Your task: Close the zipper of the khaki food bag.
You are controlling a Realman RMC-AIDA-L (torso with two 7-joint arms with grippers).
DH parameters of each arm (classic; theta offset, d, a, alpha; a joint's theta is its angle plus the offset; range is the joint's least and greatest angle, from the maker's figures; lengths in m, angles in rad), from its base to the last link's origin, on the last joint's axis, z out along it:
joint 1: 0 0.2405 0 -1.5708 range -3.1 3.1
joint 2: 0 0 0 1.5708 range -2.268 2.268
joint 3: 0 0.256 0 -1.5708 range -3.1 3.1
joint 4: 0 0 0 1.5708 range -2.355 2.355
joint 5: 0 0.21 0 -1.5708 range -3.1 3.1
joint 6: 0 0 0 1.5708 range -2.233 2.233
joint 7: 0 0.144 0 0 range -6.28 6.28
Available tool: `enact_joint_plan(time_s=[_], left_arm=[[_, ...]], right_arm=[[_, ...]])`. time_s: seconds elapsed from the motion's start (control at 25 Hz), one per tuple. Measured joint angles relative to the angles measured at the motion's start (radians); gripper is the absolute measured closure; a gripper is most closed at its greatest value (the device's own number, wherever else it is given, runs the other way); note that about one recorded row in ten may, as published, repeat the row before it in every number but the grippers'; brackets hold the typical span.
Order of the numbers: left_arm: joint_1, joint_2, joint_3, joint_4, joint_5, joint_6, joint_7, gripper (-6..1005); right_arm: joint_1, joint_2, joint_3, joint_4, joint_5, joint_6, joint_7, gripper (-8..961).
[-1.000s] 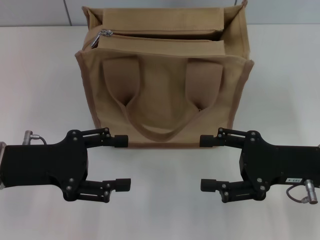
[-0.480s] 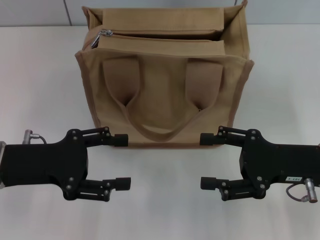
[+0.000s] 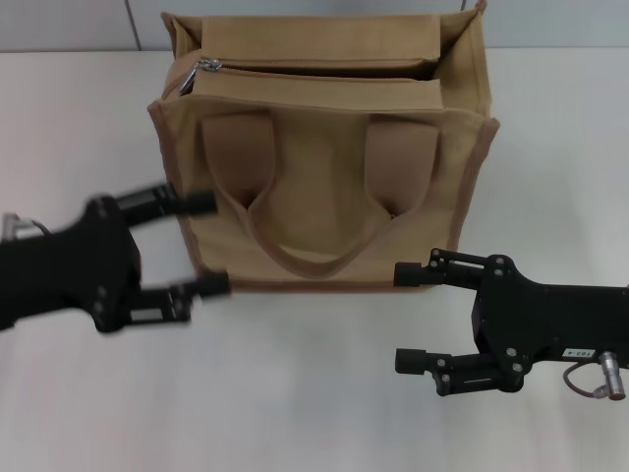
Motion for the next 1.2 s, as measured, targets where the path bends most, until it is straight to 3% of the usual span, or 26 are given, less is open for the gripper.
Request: enact_joint_plan(time_s=[0.2, 0.28, 0.4, 0.6, 0.96, 1.2], left_arm=[[0.023, 0.001, -0.104, -0.051, -0.144, -0.013, 0.019, 200], [0.024, 0.002, -0.119, -0.059, -0.154, -0.016, 0.021, 202], [0.028, 0.006, -0.268, -0.108, -0.185, -0.065, 0.026, 204], [0.026, 0.001, -0.365, -0.132, -0.186, -0.132, 0.034, 208], [0.017, 0.004, -0.354, -0.121, -0.177, -0.171, 0.036, 215], [0.012, 0.041, -0.247, -0.028, -0.136, -0.246, 0.024, 220]], right_arm=[[-0.002, 0.0, 0.0, 0.0, 0.001, -0.001, 0.0, 119], [-0.003, 0.0, 0.0, 0.0, 0.001, -0.001, -0.001, 119], [-0.005, 0.0, 0.0, 0.0, 0.001, -0.001, -0.002, 119], [-0.005, 0.0, 0.0, 0.0, 0.001, -0.001, -0.005, 119], [-0.005, 0.0, 0.0, 0.0, 0.001, -0.001, -0.005, 120], [-0.005, -0.001, 0.0, 0.0, 0.001, -0.003, -0.002, 120]])
